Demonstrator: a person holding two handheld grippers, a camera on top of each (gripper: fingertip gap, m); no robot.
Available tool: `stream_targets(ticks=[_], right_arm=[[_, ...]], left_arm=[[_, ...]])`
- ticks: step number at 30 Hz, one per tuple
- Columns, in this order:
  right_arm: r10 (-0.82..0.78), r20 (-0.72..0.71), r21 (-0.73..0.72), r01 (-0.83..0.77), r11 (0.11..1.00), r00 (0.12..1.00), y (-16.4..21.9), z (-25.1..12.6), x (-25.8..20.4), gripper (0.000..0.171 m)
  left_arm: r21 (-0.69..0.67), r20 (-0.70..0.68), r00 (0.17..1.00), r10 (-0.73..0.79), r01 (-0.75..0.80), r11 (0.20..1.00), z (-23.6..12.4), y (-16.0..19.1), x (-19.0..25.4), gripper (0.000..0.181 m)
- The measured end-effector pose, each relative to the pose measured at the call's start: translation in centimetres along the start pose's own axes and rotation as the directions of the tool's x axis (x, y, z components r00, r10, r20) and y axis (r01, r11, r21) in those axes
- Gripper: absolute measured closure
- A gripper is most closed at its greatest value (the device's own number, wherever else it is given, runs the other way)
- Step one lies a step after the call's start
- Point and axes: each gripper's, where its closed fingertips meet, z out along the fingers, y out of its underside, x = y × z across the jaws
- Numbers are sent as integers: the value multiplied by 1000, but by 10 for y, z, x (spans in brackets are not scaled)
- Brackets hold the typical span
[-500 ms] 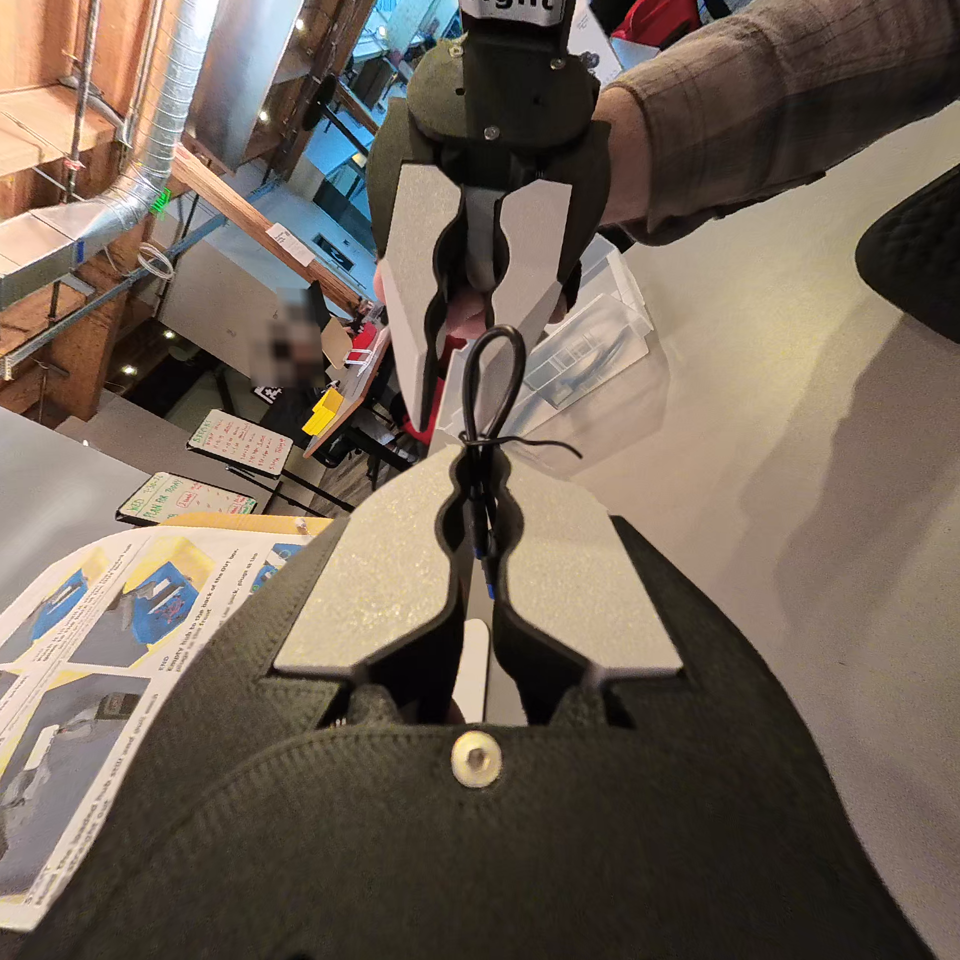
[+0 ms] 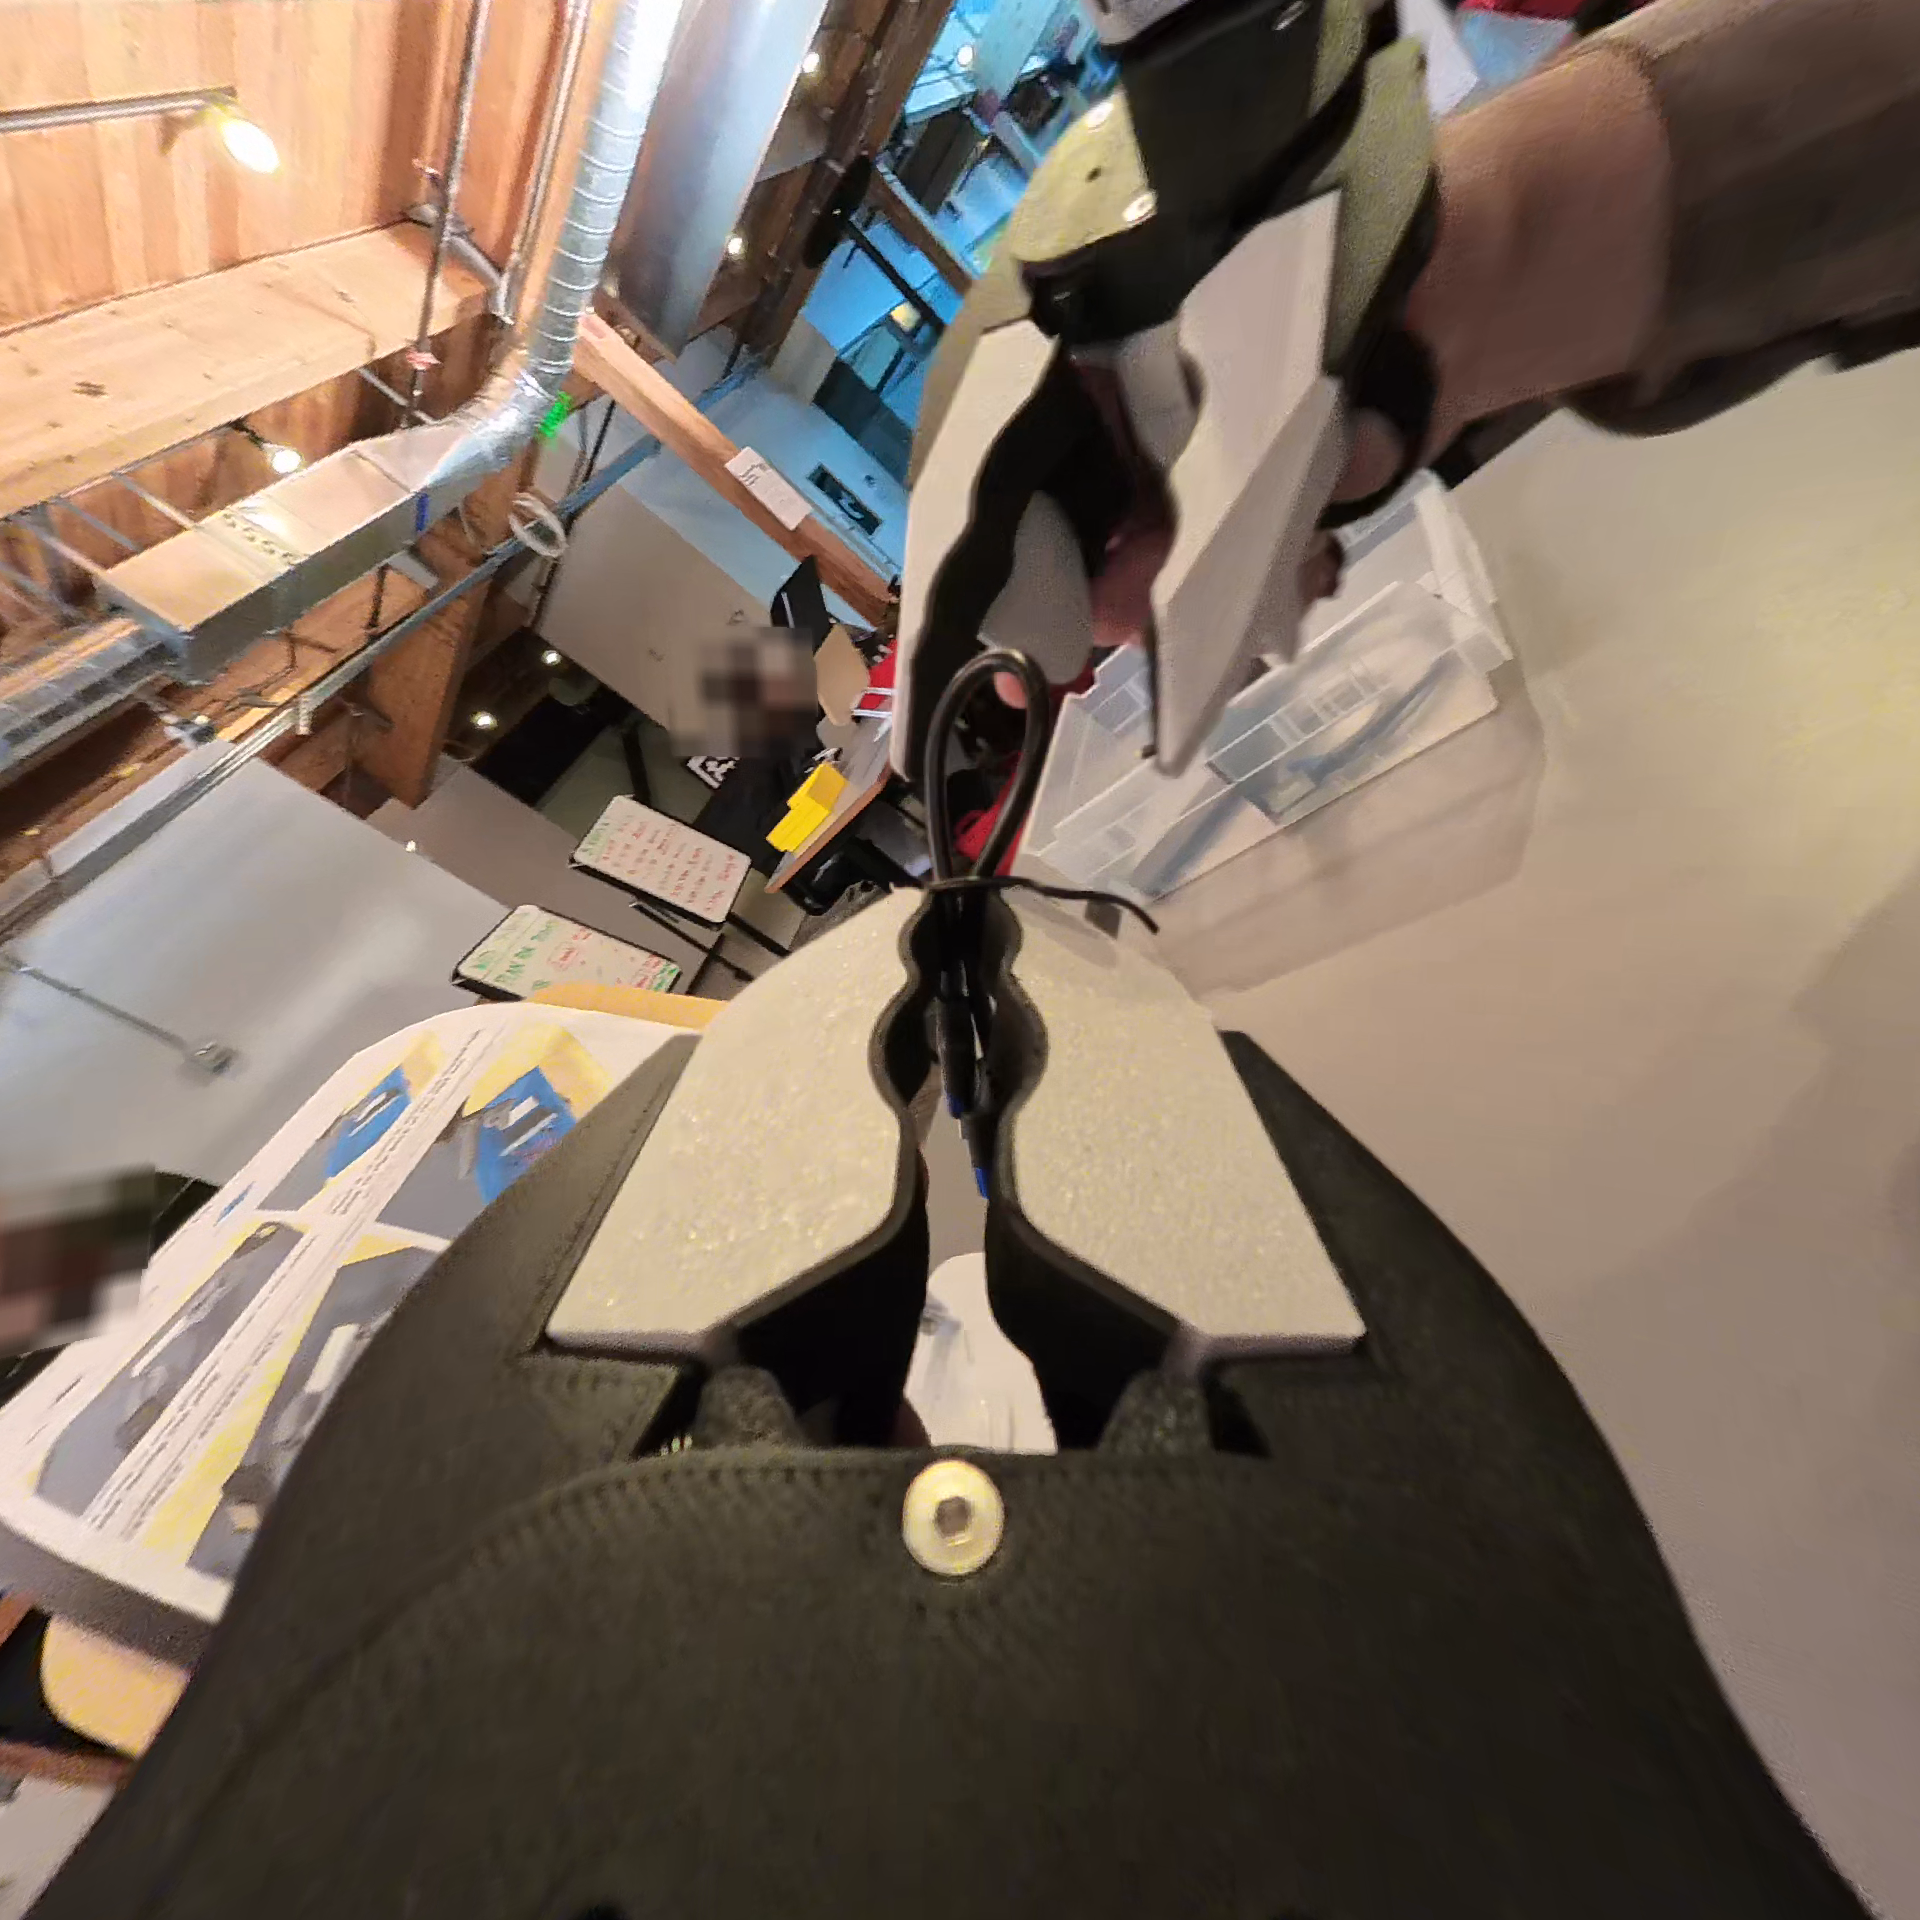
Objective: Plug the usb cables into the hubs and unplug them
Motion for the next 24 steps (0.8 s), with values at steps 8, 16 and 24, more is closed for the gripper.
stream_targets(ticks=[8,16,24], right_arm=[[400,-27,97,-396,913,916,1,25,-14,85],[573,2,278,-550,787,820,-10,30,-1,104],[565,3,316,-537,783,825,-10,28,-2,133]], left_arm=[[-59,125,989,83,-76,995,3,0,-14,175],[-120,156,964,214,-197,973,7,-3,-11,175],[-126,185,951,250,-229,965,8,-5,-12,175]])
